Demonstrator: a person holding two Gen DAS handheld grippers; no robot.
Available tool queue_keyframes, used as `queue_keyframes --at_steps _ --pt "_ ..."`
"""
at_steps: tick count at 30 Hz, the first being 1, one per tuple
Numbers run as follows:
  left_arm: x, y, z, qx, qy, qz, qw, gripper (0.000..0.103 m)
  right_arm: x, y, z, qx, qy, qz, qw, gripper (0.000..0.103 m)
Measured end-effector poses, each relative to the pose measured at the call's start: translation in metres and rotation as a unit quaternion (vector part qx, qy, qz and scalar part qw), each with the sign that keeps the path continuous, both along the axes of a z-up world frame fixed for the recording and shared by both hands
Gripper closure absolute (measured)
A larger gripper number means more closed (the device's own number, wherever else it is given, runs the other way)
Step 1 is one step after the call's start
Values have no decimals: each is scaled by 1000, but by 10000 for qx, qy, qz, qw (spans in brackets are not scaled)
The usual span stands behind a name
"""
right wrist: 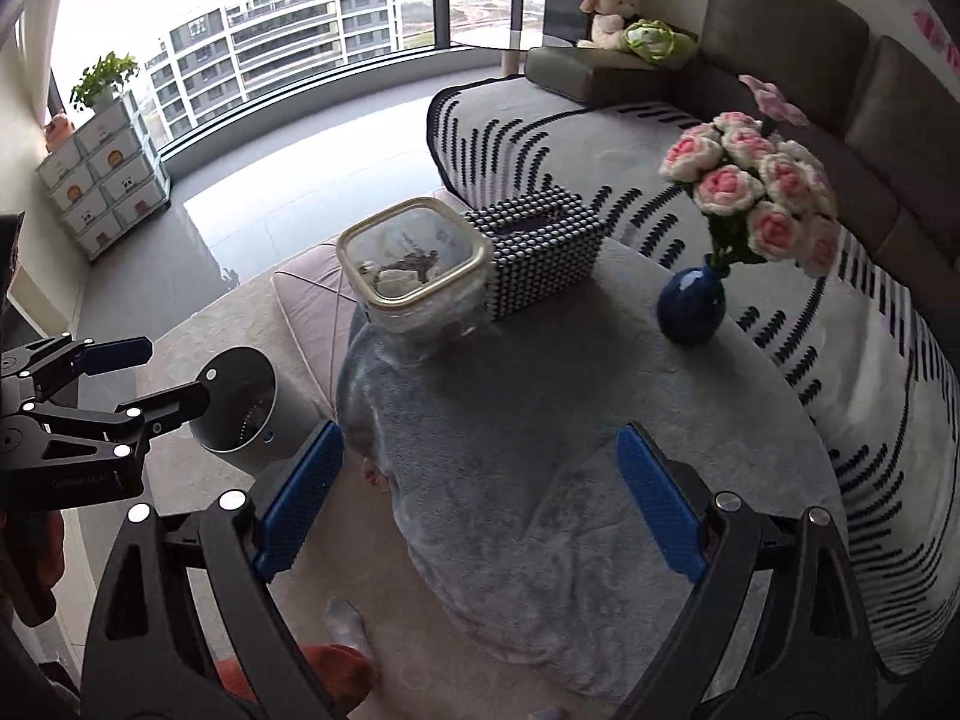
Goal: Collect trash
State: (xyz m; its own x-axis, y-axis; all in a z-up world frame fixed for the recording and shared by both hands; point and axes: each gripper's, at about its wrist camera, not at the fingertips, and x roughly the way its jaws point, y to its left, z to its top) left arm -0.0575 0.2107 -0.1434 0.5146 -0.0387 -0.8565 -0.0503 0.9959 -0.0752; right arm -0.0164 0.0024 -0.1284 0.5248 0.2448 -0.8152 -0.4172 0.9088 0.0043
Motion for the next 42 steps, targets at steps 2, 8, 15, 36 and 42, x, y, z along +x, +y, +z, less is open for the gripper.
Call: queue_keyframes --at_steps 2,8,15,36,42 --pt "0 -32 10 57 -14 -174 9998 23 -4 -34 9 -40 10 -186 9998 14" --pt "5 -119 39 54 -27 -434 9990 23 -18 -125 31 7 125 -788 9968 14" --pt "10 -196 62 272 -27 -753 9968 22 -32 -200 60 -18 32 -1222 9925 14" --pt "-5 -261 119 393 98 -1020 9940 21 -54 -258 113 69 -69 -1481 9889 14" --pt "-6 -259 129 378 -11 -998 9943 21 -54 -253 124 101 -160 -1443 9894 14"
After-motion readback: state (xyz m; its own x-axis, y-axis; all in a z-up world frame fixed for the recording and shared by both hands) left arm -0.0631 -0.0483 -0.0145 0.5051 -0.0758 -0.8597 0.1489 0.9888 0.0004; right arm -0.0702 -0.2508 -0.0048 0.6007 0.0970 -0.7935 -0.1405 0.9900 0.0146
